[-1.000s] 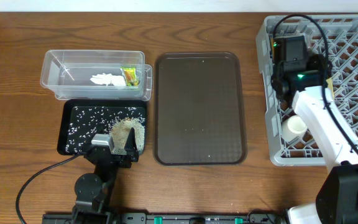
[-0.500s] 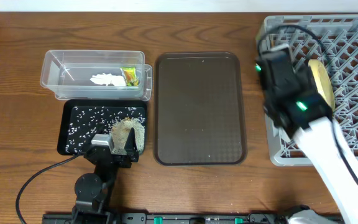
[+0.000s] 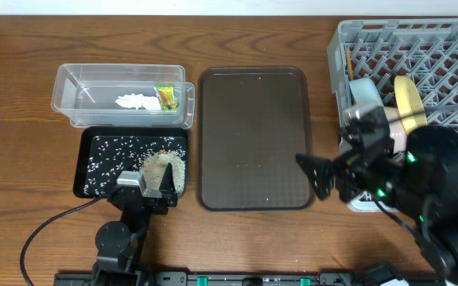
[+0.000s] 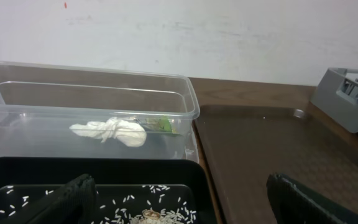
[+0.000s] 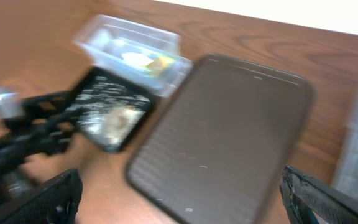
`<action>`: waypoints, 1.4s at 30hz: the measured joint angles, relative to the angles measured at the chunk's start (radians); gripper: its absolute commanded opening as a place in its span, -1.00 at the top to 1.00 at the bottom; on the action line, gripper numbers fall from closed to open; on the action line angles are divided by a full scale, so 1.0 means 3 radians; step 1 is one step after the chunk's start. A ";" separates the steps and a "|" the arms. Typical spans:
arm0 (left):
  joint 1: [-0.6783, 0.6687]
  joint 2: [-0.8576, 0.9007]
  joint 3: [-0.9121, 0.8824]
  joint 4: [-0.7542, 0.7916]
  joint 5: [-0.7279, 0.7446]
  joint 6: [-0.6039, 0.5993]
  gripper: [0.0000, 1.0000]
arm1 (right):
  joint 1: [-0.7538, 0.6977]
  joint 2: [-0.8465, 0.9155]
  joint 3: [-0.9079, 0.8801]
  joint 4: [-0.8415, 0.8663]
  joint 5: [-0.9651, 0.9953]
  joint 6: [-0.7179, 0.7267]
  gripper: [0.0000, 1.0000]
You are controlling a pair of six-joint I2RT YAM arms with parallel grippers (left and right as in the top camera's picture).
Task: Sort waste into correct bins and load items into the dishwasher rack
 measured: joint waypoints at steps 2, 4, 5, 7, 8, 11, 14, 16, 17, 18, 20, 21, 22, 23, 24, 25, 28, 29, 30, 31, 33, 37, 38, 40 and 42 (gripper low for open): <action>0.0000 0.0000 0.0000 0.0000 -0.0001 0.0000 -0.80 | -0.0001 -0.0089 0.0000 -0.0134 -0.0106 -0.0005 -0.98; 0.0000 0.0000 0.0000 0.0000 -0.0001 0.0000 -0.80 | 0.0000 -0.0165 0.0000 -0.0373 -0.0121 -0.0069 -0.98; 0.0000 0.0000 0.0000 0.0000 -0.0001 0.0000 -0.80 | 0.0000 -0.0200 0.0000 -0.0529 -0.0100 -0.0112 -0.99; 0.0000 -0.0001 0.0000 0.0000 0.0000 0.0000 -0.80 | -0.0001 -0.0240 0.0000 -0.0752 -0.0022 -0.0202 -0.99; 0.0000 0.0000 0.0000 0.0000 0.0000 0.0000 -0.80 | -0.0001 -0.0267 0.0000 -0.0866 0.0046 -0.0254 -0.99; 0.0000 0.0000 0.0000 0.0000 0.0000 0.0000 -0.80 | -0.0001 -0.0346 -0.0001 -0.0988 0.0267 -0.0378 -0.98; 0.0000 0.0000 0.0000 0.0000 0.0000 0.0000 -0.80 | -0.0003 -0.0441 -0.0004 -0.0886 0.0445 -0.0563 -0.98; 0.0000 0.0000 0.0000 0.0000 0.0000 0.0000 -0.80 | -0.0010 -0.0549 -0.0047 -0.0651 0.0514 -0.0708 -0.98; 0.0000 0.0000 0.0000 0.0000 0.0000 0.0000 -0.80 | -0.0027 -0.0626 -0.0097 -0.0495 0.0535 -0.0782 -0.98; 0.0000 0.0000 0.0000 0.0000 0.0000 0.0001 -0.80 | -0.0042 -0.0713 -0.0169 -0.0327 0.0557 -0.0832 -0.98; 0.0000 0.0000 0.0000 0.0000 0.0000 0.0000 -0.80 | -0.0094 -0.0909 -0.0365 -0.0013 0.0580 -0.0900 -0.99; 0.0000 0.0000 0.0000 0.0000 0.0000 0.0000 -0.80 | -0.0154 -0.1054 -0.0530 0.0181 0.0584 -0.0941 -0.99; 0.0000 0.0000 0.0000 -0.0001 -0.0001 -0.0001 -0.80 | -0.0189 -0.1158 -0.0657 0.0271 0.0596 -0.0952 -0.99; 0.0000 0.0000 0.0000 -0.0001 -0.0003 0.0000 -0.80 | -0.0229 -0.1278 -0.0814 0.0364 0.0604 -0.0971 -0.99; 0.0000 0.0000 0.0000 -0.0001 -0.0003 0.0000 -0.80 | -0.0244 -0.1401 -0.0991 0.0463 0.0605 -0.0989 -0.98; 0.0000 0.0000 0.0000 0.0000 -0.0003 0.0000 -0.80 | -0.0253 -0.1527 -0.1188 0.0529 0.0605 -0.1002 -0.99; 0.0000 0.0000 0.0000 -0.0001 -0.0006 0.0001 -0.80 | -0.0272 -0.1798 -0.1668 0.0660 0.0595 -0.1025 -0.99; 0.0000 0.0000 0.0000 -0.0001 -0.0009 0.0001 -0.80 | -0.0275 -0.1869 -0.1801 0.0692 0.0595 -0.1027 -0.98; 0.0000 0.0000 0.0000 -0.0001 -0.0010 0.0000 -0.80 | -0.0278 -0.1954 -0.1951 0.0746 0.0590 -0.1029 -0.99; 0.0000 0.0000 0.0000 -0.0001 -0.0010 0.0001 -0.80 | -0.0280 -0.2049 -0.2124 0.0818 0.0590 -0.1030 -0.99; 0.0000 0.0000 0.0000 0.0000 -0.0011 0.0001 -0.80 | -0.0280 -0.2211 -0.2438 0.0993 0.0589 -0.1033 -0.99; 0.0000 0.0000 0.0000 0.0000 -0.0011 0.0000 -0.80 | -0.0280 -0.2488 -0.3052 0.1583 0.0575 -0.1040 -0.98; 0.0000 0.0000 0.0000 0.0000 -0.0011 0.0000 -0.80 | -0.0280 -0.2567 -0.3197 0.1699 0.0572 -0.1040 -0.98; 0.0000 0.0000 0.0000 0.0000 -0.0010 0.0001 -0.80 | -0.0280 -0.2740 -0.3463 0.1869 0.0570 -0.1040 -0.99; 0.0000 0.0000 0.0000 0.0000 -0.0011 0.0000 -0.80 | -0.0280 -0.2867 -0.3667 0.2050 0.0567 -0.1040 -0.98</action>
